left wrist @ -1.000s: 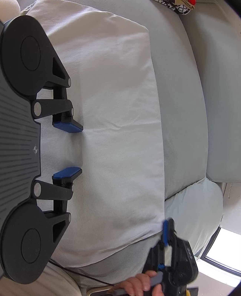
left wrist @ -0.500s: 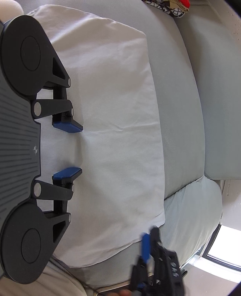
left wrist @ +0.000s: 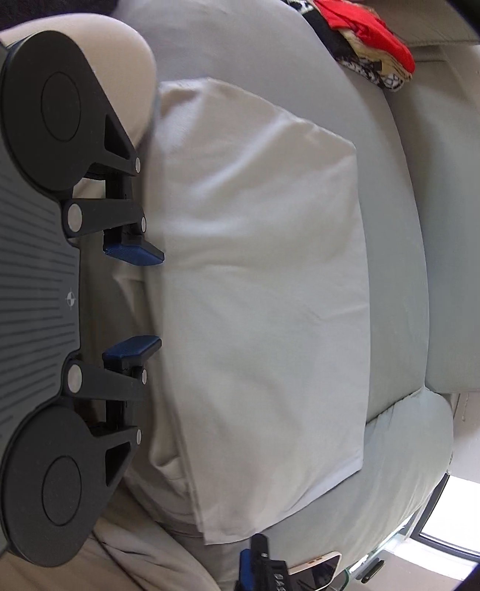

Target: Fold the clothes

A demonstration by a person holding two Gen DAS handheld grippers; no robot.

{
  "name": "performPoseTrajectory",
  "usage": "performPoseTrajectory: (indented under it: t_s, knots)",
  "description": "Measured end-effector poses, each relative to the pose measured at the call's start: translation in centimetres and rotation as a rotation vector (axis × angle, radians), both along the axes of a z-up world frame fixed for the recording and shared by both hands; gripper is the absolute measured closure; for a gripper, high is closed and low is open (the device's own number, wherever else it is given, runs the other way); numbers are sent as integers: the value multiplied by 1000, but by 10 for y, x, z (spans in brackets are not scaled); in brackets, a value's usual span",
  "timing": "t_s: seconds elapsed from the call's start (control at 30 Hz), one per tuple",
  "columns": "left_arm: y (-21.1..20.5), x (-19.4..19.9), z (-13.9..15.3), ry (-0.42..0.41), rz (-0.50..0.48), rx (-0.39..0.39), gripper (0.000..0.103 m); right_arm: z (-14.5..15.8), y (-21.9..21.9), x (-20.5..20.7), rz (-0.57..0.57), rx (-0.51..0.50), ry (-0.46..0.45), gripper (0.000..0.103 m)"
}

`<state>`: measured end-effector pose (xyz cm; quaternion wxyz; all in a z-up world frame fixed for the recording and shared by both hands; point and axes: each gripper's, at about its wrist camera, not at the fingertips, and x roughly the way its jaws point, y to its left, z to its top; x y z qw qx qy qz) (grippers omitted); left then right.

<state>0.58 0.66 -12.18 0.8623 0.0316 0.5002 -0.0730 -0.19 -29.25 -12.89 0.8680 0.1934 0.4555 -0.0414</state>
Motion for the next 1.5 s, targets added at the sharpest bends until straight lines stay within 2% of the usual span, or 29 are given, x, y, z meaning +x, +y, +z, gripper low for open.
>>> performPoseTrajectory:
  t_s: [0.13,0.2,0.33,0.4,0.53,0.63,0.77,0.9,0.93,0.97,1.03,1.07,1.1,1.13,1.17,1.2,1.27,1.3,1.33,1.4,1.5]
  knots:
    - [25,-23,15,-80,66,-99,61,-10,9,-9,36,65,-6,64]
    - [34,-26,21,-122,111,-104,60,-18,20,-11,71,68,6,64]
    - [32,-14,22,-157,166,-68,61,-17,58,-5,172,14,-6,64]
    - [25,-3,19,-156,160,-33,61,-13,75,0,215,-27,-28,64]
    - [8,17,16,-216,124,72,60,-14,94,20,251,-114,-63,64]
    - [3,32,8,-227,133,146,60,-24,95,22,251,-109,-23,64]
    - [16,41,0,-233,118,147,60,-30,89,17,251,-86,-16,64]
    - [64,57,-12,-126,300,116,57,-31,73,12,227,-21,8,64]
    - [82,57,-11,-104,368,56,58,-32,67,11,217,-1,16,64]
    - [98,58,-9,-78,421,-2,60,-33,62,9,202,15,22,64]
    - [120,57,-4,-41,490,-17,76,-34,51,5,168,44,32,64]
    - [130,56,-2,-29,545,9,76,-34,46,3,151,58,37,64]
    - [141,54,-1,-17,600,34,69,-35,41,1,134,73,42,64]
    - [153,52,-3,3,641,27,51,-36,35,-1,117,87,47,64]
    - [164,49,-5,24,681,19,49,-36,30,-2,100,102,52,63]
    - [171,45,-5,31,695,-35,49,-37,24,-4,84,116,57,62]
    - [172,40,1,30,703,-34,51,-32,18,-9,57,124,31,62]
    - [163,37,3,22,675,-32,63,-31,19,-9,60,117,27,62]
    - [154,35,5,13,646,-30,65,-31,22,-10,68,110,27,62]
    - [137,30,9,-3,589,-25,64,-31,27,-10,82,94,26,65]
    - [110,22,15,-27,503,-18,63,-31,34,-11,105,70,25,77]
